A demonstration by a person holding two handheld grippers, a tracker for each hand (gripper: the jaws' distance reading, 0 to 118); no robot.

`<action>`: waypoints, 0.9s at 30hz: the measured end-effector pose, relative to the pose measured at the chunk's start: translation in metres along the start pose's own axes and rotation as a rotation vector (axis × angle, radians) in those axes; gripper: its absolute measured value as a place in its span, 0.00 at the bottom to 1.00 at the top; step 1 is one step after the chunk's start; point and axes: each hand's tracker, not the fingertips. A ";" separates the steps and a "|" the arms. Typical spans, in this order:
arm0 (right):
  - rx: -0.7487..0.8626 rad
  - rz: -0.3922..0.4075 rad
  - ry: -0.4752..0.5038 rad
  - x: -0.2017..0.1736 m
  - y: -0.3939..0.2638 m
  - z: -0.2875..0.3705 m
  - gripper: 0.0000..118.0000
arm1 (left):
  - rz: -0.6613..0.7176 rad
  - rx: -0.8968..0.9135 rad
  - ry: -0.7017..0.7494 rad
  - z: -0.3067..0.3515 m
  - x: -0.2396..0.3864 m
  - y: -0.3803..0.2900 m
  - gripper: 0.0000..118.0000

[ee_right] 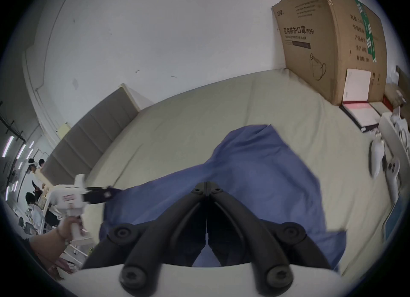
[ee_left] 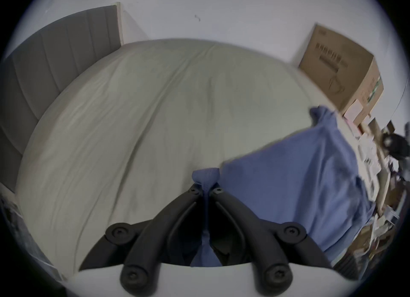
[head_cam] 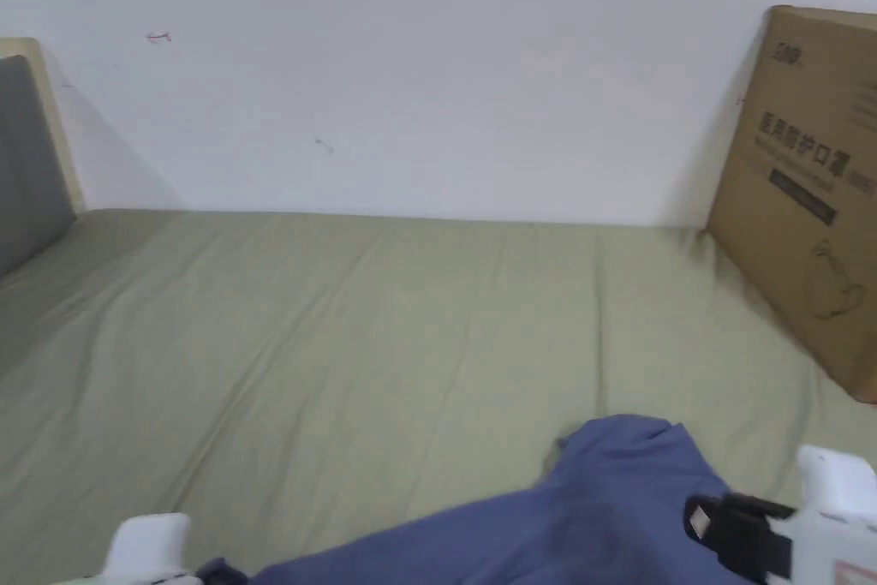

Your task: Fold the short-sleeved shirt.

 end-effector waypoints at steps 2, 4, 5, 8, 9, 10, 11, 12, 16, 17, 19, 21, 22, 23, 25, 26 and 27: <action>-0.020 -0.021 -0.006 0.022 0.032 -0.025 0.00 | 0.034 0.082 0.023 0.018 -0.008 0.013 0.02; -0.045 -0.039 -0.053 0.040 0.064 -0.055 0.01 | 0.089 0.107 -0.026 0.029 -0.018 0.023 0.02; -0.075 -0.051 -0.080 0.048 0.081 -0.072 0.24 | 0.108 0.110 -0.037 0.030 -0.018 0.021 0.02; -0.235 -0.103 -0.120 0.071 0.120 -0.131 0.86 | 0.128 0.115 -0.036 0.035 -0.031 0.025 0.02; -0.310 -0.098 -0.124 0.078 0.126 -0.150 0.86 | 0.140 0.122 -0.041 0.042 -0.020 0.024 0.02; -0.283 -0.123 -0.138 0.083 0.130 -0.163 0.86 | 0.150 0.130 -0.041 0.044 -0.022 0.023 0.02; -0.315 -0.119 -0.151 0.090 0.135 -0.179 0.86 | 0.158 0.134 -0.042 0.045 -0.024 0.023 0.02; -0.339 -0.110 -0.176 0.096 0.137 -0.192 0.86 | 0.165 0.136 -0.040 0.046 -0.025 0.022 0.02; -0.474 -0.061 -0.310 0.120 0.125 -0.236 0.86 | 0.133 0.107 0.003 0.038 -0.021 0.020 0.02; -0.489 -0.044 -0.313 0.125 0.121 -0.244 0.86 | 0.128 0.103 0.013 0.035 -0.019 0.019 0.02; -0.499 -0.043 -0.295 0.130 0.111 -0.250 0.81 | 0.135 0.083 0.011 0.027 -0.023 0.019 0.02; -0.524 -0.053 -0.268 0.128 0.104 -0.253 0.73 | 0.153 0.071 0.006 0.021 -0.026 0.017 0.02; -0.519 0.001 -0.294 0.123 0.100 -0.249 0.70 | 0.158 0.064 0.006 0.019 -0.026 0.016 0.02; -0.502 0.055 -0.304 0.115 0.099 -0.246 0.60 | 0.158 0.059 0.006 0.017 -0.026 0.016 0.02; -0.505 0.053 -0.262 0.104 0.099 -0.239 0.29 | 0.161 0.051 0.006 0.017 -0.026 0.013 0.02; -0.510 0.052 -0.212 0.098 0.097 -0.235 0.02 | 0.164 0.048 0.004 0.017 -0.026 0.012 0.02; -0.525 0.035 -0.152 0.093 0.095 -0.230 0.02 | 0.169 0.046 0.001 0.019 -0.025 0.010 0.02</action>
